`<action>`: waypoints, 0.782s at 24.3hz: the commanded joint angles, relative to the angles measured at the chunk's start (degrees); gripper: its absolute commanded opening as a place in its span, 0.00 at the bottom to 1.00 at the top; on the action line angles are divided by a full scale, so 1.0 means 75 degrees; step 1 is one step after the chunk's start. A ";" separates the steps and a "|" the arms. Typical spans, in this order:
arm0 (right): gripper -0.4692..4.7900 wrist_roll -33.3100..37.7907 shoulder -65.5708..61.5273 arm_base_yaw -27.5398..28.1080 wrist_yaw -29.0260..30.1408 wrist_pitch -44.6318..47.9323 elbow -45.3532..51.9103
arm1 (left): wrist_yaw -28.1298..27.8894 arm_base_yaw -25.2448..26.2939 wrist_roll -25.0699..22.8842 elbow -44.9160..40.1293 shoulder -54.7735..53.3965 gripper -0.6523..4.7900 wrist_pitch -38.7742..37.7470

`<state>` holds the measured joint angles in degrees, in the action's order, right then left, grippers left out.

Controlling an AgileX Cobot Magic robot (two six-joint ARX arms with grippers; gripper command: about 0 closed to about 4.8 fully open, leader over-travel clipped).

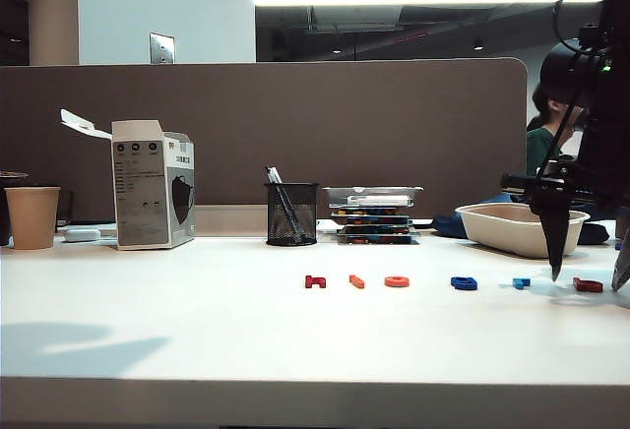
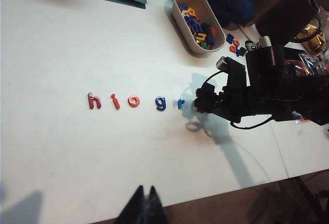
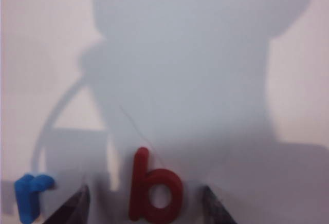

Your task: Select the appropriate letters from the row of letter magnets placed on the table to arrange into the word "big".

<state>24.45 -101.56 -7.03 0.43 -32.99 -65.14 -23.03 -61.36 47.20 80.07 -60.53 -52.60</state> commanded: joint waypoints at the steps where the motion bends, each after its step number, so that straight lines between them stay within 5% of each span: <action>1: 0.62 0.0035 -0.0067 -0.0012 -0.0105 0.0085 -0.0006 | -0.0032 0.0009 -0.0032 0.0020 0.0015 0.11 0.0052; 19: 0.61 0.0326 -0.0149 -0.0076 -0.0093 -0.0530 -0.0006 | -0.0029 0.0006 -0.0032 0.0020 0.0015 0.11 0.0052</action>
<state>25.67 -102.15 -7.42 -0.40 -34.11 -65.56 -23.03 -61.36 47.20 80.07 -60.53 -52.60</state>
